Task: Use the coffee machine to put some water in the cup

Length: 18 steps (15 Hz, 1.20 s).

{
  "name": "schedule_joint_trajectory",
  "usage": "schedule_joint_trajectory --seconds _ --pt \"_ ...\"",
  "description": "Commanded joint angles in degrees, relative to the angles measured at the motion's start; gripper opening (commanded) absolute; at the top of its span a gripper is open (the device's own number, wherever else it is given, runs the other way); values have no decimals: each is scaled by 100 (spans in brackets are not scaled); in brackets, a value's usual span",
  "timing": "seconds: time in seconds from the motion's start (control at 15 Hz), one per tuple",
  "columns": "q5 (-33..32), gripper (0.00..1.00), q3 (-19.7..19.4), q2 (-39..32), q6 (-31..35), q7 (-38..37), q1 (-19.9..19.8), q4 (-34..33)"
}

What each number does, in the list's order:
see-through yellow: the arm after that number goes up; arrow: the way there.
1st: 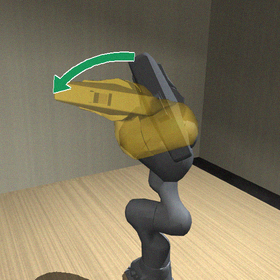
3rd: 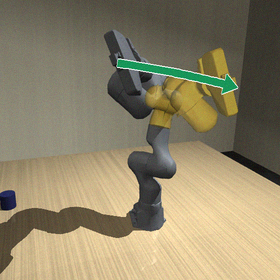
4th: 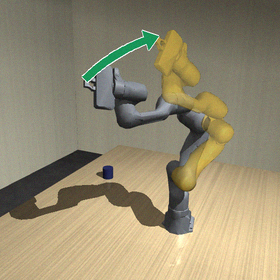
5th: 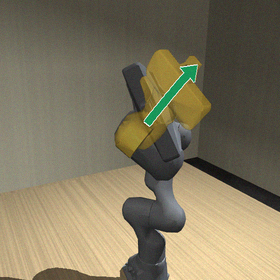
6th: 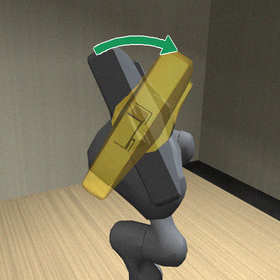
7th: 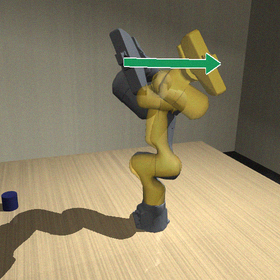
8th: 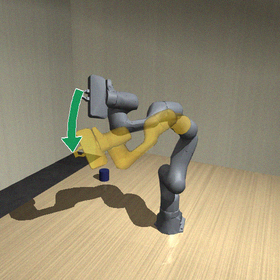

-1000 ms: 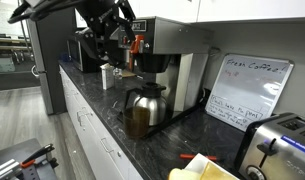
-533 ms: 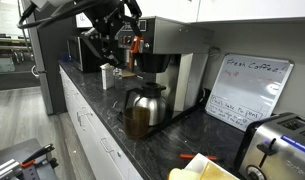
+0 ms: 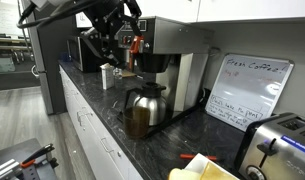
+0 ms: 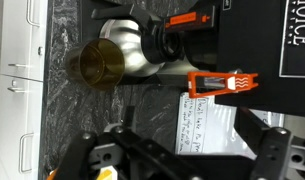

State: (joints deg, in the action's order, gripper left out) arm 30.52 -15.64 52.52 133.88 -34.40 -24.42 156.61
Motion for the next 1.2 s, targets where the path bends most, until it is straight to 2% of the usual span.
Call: schedule_joint_trajectory --seconds 0.0,0.27,0.53,0.6,1.13 --pt "164 100 -5 -31 35 -55 5 -9" --pt "1196 100 -128 -211 416 -427 144 -23" --pt "2469 100 -3 -424 643 -664 289 -34" --pt "2094 100 59 -318 354 -447 32 -8" --pt "2158 100 87 -327 359 -440 23 -7"
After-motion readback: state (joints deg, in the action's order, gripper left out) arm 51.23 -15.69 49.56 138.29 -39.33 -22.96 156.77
